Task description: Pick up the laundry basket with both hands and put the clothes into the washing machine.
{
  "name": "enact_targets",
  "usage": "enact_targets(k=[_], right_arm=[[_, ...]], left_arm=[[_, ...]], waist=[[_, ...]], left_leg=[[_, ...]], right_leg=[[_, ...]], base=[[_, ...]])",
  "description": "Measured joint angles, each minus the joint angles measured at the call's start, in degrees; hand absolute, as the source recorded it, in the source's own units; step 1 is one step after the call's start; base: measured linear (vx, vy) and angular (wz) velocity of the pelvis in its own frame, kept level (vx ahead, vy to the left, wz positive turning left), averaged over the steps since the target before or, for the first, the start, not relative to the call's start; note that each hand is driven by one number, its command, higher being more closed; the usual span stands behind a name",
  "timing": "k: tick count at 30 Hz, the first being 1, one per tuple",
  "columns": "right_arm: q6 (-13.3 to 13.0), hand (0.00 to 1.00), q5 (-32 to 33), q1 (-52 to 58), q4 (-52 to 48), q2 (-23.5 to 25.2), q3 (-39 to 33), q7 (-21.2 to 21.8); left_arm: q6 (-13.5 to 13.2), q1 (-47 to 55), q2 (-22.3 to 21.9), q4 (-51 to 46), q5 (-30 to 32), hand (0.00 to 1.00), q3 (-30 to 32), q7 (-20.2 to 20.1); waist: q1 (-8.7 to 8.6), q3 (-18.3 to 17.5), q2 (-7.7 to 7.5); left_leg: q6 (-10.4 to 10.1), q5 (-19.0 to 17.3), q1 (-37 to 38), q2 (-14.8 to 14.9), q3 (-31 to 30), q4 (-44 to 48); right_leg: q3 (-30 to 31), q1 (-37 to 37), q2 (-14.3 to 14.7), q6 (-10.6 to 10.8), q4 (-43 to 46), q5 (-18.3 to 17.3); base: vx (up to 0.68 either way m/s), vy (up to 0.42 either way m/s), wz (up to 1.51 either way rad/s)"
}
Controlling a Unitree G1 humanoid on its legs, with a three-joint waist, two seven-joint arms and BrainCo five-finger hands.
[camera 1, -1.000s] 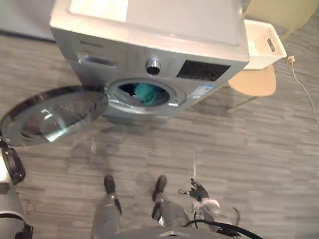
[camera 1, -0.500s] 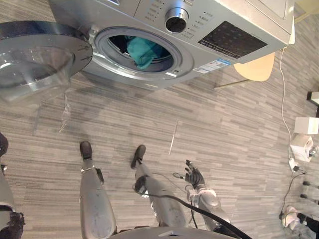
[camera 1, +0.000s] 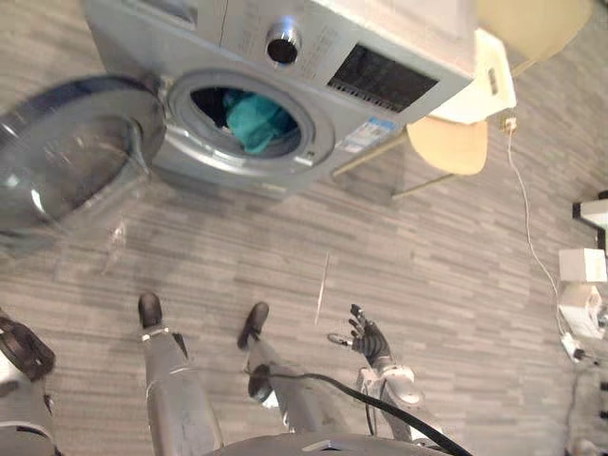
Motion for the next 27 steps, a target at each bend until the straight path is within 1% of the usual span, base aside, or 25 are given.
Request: enact_targets(k=[1, 4, 5, 6, 7, 8, 9, 10, 11, 12, 13, 14, 15, 16, 18, 19, 20, 21, 24, 25, 27], right_arm=[[-0.09, 0.0, -0.87, -0.19, 0.89, -0.1, 0.25, 0.16], [0.21, 0.0, -3.2, -1.15, 4.42, -0.43, 1.99, 1.18], [0.33, 0.0, -3.47, -1.93, 7.01, -0.36, 2.3, 1.3], [0.54, 0.0, -3.75, -2.6, 8.47, -0.33, 2.35, 1.3], [0.89, 0.0, -5.2, -3.77, 11.07, -0.32, 2.34, 1.28], [1.03, 0.0, -6.09, -5.16, 14.08, -0.31, 2.29, 1.25], [1.07, 0.0, -6.75, -5.7, 15.41, -0.32, 2.16, 1.19], [1.16, 0.0, -8.02, -6.56, 18.91, -0.26, 2.06, 1.08], [1.36, 0.0, -8.34, -6.8, 20.27, -0.21, 2.04, 1.05], [1.71, 0.0, -9.7, -7.29, 23.1, -0.18, 1.71, 0.94], [2.06, 0.0, -10.13, -7.51, 25.17, -0.14, 1.24, 0.89], [2.23, 0.0, -10.19, -7.6, 27.06, -0.11, 1.06, 0.86], [2.32, 0.0, -11.09, -7.79, 28.74, -0.15, 0.51, 0.75], [2.29, 0.0, -11.85, -7.44, 29.46, -0.11, 0.03, 0.71], [2.25, 0.0, -12.29, -7.24, 30.21, -0.6, -1.59, -0.08], [2.24, 0.0, -12.29, -7.21, 30.22, -0.65, -1.89, -0.51], [2.23, 0.0, -12.28, -7.2, 30.24, -0.62, -2.57, -1.1], [2.11, 0.0, -12.27, -7.22, 30.22, -0.47, -2.8, -1.34], [1.77, 0.0, -12.26, -7.15, 30.27, -0.38, -3.58, -1.76], [1.77, 0.0, -12.25, -7.07, 30.36, -0.4, -3.98, -1.81], [1.55, 0.0, -12.12, -7.02, 30.68, -0.28, -4.53, -2.64]], left_arm=[[0.18, 1.09, -1.01, 0.86, -0.02, 0.0, -0.53, -0.23], [2.51, 5.59, -5.5, 4.74, 0.1, 0.0, -11.26, -0.8], [2.89, 7.45, -7.99, 4.94, 0.73, 0.0, -16.68, -0.42], [3.06, 7.99, -9.11, 5.08, 1.23, 0.0, -19.98, -0.07], [3.39, 8.29, -11.52, 5.2, 1.33, 0.0, -25.15, 1.19], [3.45, 9.04, -14.14, 5.35, 1.0, 0.0, -30.21, 1.56], [3.47, 9.62, -15.34, 5.33, 0.91, 0.0, -32.35, 1.82], [3.3, 10.31, -17.9, 4.95, 0.95, 0.0, -40.97, 1.57], [3.24, 10.36, -19.15, 4.7, 0.91, 0.0, -45.03, 1.42], [2.6, 10.65, -22.5, 3.64, 0.62, 0.0, -53.25, 1.14], [1.8, 10.64, -25.51, 1.78, 0.62, 0.0, -59.26, 0.78], [0.63, 10.61, -28.62, -0.15, 0.58, 0.0, -64.15, 0.46], [-1.06, 9.83, -32.5, -2.09, 0.61, 0.0, -69.76, 0.22], [-1.89, 9.41, -34.83, -3.03, 0.63, 0.0, -72.1, 0.21], [-4.3, 7.55, -41.91, -5.11, 0.75, 0.0, -78.68, 0.29], [-4.78, 6.97, -43.18, -5.09, 1.01, 0.0, -79.89, 0.29], [-5.4, 6.16, -44.92, -5.13, 1.67, 0.0, -81.8, 0.35], [-5.66, 6.17, -45.64, -5.12, 2.47, 0.0, -83.34, 0.42], [-5.99, 6.65, -45.64, -5.24, 3.48, 0.0, -85.14, 0.5], [-5.98, 6.9, -45.34, -5.49, 3.47, 0.0, -85.09, 0.52], [-6.1, 8.83, -42.97, -9.73, 3.46, 0.0, -85.01, 0.57]], waist=[[-0.22, -0.36, 0.14], [-1.17, -1.1, 0.42], [-1.52, -1.27, 0.86], [-1.71, -1.33, 1.02], [-2.48, -1.39, 1.24], [-3.74, -1.47, 1.35], [-4.46, -1.57, 1.48], [-5.83, -1.87, 1.87], [-6.25, -2.06, 2.3], [-7.6, -3.44, 3.8], [-8.38, -4.48, 4.07], [-8.96, -4.84, 5.34], [-10.2, -5.56, 6.0], [-10.61, -5.64, 6.71], [-11.37, -6.7, 9.05], [-11.52, -6.7, 9.83], [-11.58, -6.71, 10.87], [-11.52, -7.02, 11.61], [-11.53, -7.53, 13.53], [-11.43, -7.63, 13.7], [-11.13, -7.57, 14.15]], left_leg=[[-0.12, 0.04, 0.92, -0.35, 0.56, -0.65], [-0.36, 0.32, 5.13, -2.11, 2.53, -2.71], [-0.14, 0.49, 6.66, -2.79, 3.59, -2.82], [-0.13, 0.49, 7.28, -2.97, 4.09, -2.68], [0.05, 0.39, 8.54, -3.74, 4.75, -2.8], [0.51, 0.11, 9.97, -4.34, 5.74, -2.95], [0.58, 0.07, 10.53, -4.7, 5.98, -2.87], [1.62, -0.57, 12.47, -5.61, 7.36, -3.33], [1.68, -0.61, 13.43, -6.08, 7.97, -3.97], [1.73, -0.57, 14.54, -6.7, 9.13, -5.28], [1.81, -0.59, 15.78, -7.45, 9.98, -6.07], [1.99, -0.69, 17.02, -8.52, 10.54, -6.7], [2.5, -1.0, 18.53, -9.38, 10.85, -6.94], [2.52, -1.02, 19.34, -9.78, 11.03, -7.06], [3.0, -1.31, 21.66, -10.94, 12.52, -8.93], [2.97, -1.3, 21.84, -10.95, 12.65, -8.97], [2.79, -1.19, 22.24, -10.98, 12.9, -9.12], [2.66, -1.12, 22.8, -11.17, 12.94, -9.72], [2.36, -0.05, 23.84, -11.32, 11.54, -11.71], [2.36, 0.19, 24.16, -11.38, 11.4, -12.16], [2.49, 0.83, 25.07, -11.8, 10.41, -13.91]], right_leg=[[0.23, 0.48, -0.28, -0.01, 0.0, -0.06], [2.02, 2.31, -1.97, -0.51, -0.01, 0.17], [2.8, 3.12, -2.59, -0.52, 0.34, 0.57], [3.09, 3.55, -2.9, -0.54, 0.35, 0.8], [3.7, 4.29, -3.71, -0.3, 0.35, 1.04], [4.41, 5.18, -4.61, -0.24, 0.35, 1.08], [4.56, 5.7, -5.06, -0.22, 0.35, 1.09], [4.83, 6.92, -6.27, 0.14, 0.35, 0.93], [5.15, 7.29, -6.77, 1.22, 0.36, 0.52], [5.3, 7.55, -7.58, 3.72, 0.67, -1.12], [5.35, 7.57, -8.44, 4.65, 1.85, -1.97], [5.78, 7.66, -9.42, 4.6, 2.85, -1.99], [6.09, 8.61, -10.2, 4.59, 3.69, -2.0], [6.32, 9.1, -10.52, 4.55, 3.8, -2.02], [7.8, 9.95, -11.13, 4.21, 3.26, -2.22], [7.78, 10.13, -11.14, 4.15, 3.03, -2.17], [7.69, 10.52, -11.12, 3.5, 2.48, -1.68], [7.57, 10.91, -11.1, 2.29, 2.06, -0.57], [5.62, 12.76, -10.59, 2.39, 0.6, -0.13], [5.33, 13.0, -10.52, 2.26, 0.44, -0.03], [4.23, 14.0, -10.5, 2.45, 0.44, -0.18]], base=[[0.07, 0.051, -0.06], [0.05, 0.076, -0.12], [0.03, 0.079, -0.14], [0.02, 0.091, -0.17], [0.0, 0.103, -0.17], [-0.01, 0.109, -0.15], [-0.03, 0.136, -0.16], [-0.03, 0.112, -0.16], [-0.02, 0.121, -0.21], [0.02, 0.099, -0.21], [0.02, 0.102, -0.2], [0.04, 0.103, -0.11], [0.04, 0.072, -0.05], [0.04, 0.076, -0.15], [0.06, 0.056, -0.23], [0.08, 0.023, -0.12], [0.08, -0.001, -0.07], [0.09, -0.021, -0.03], [0.1, -0.043, 0.19], [0.09, -0.028, 0.23], [0.08, -0.01, 0.22]])
